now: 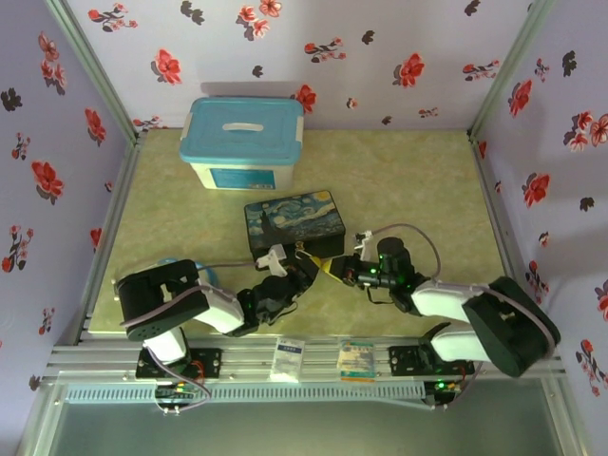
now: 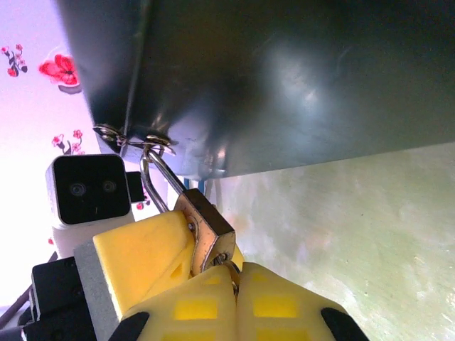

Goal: Unlock a padlock with a key

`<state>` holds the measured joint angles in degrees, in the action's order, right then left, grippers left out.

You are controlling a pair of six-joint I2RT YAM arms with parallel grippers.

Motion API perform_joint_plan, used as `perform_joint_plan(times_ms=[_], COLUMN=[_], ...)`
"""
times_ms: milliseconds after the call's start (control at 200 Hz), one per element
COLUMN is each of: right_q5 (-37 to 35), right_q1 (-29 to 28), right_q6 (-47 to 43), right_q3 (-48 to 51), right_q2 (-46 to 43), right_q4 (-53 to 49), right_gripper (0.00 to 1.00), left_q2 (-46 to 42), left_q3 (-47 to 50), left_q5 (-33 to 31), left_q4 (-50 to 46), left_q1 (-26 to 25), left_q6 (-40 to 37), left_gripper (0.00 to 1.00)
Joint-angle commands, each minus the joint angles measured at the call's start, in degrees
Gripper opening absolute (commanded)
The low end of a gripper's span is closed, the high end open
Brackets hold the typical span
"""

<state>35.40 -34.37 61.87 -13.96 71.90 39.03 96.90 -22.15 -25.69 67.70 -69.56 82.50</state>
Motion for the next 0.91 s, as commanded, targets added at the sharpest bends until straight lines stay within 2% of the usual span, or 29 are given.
perform_joint_plan(times_ms=[0,150,220,420,565,640,715,745,820,900], right_q5=[-7.2,-11.9,-13.5,-14.5,-16.7,-16.6,-17.5,-18.0,-17.9,-16.9], right_q1=[-1.8,-3.6,-5.5,-6.2,-8.1,-8.2,-8.2,-8.2,-8.2,-8.2], right_q6=[-3.4,-9.0,-10.3,-7.9,-7.4,-6.4,-4.8,-3.8,-1.2,2.2], right_q3=[-0.8,-0.1,-0.5,0.9,-0.2,0.1,1.4,2.2,4.1,5.2], right_q2=[-6.8,-11.8,-11.7,-10.0,-9.2,-8.6,-8.3,-8.2,-7.4,-5.9], right_q4=[-2.6,-14.9,-16.9,-11.5,-10.2,-8.8,-7.6,-6.8,-3.1,2.3], right_gripper=[0.0,0.0,0.0,0.0,0.0,0.0,0.0,0.0,0.0,0.0], left_q2=[2.4,4.3,5.4,6.4,7.3,7.9,8.1,8.0,7.9,8.7], left_q3=[-1.8,-2.2,-2.9,-3.2,-3.7,-3.7,-3.4,-3.4,-3.5,-4.0], left_q5=[5.5,4.2,4.4,4.3,4.3,3.9,3.1,2.9,2.8,3.3], left_q4=[2.4,2.7,2.8,2.7,2.6,2.7,2.9,2.9,2.6,2.8], left_q1=[-1.8,-1.8,-1.7,-1.8,-2.1,-2.1,-2.1,-2.1,-2.1,-2.1], left_q6=[0.4,0.3,0.8,0.9,1.1,1.4,1.2,0.8,0.0,0.3], left_gripper=[0.03,0.06,0.08,0.04,0.11,0.18,0.19,0.18,0.07,0.05])
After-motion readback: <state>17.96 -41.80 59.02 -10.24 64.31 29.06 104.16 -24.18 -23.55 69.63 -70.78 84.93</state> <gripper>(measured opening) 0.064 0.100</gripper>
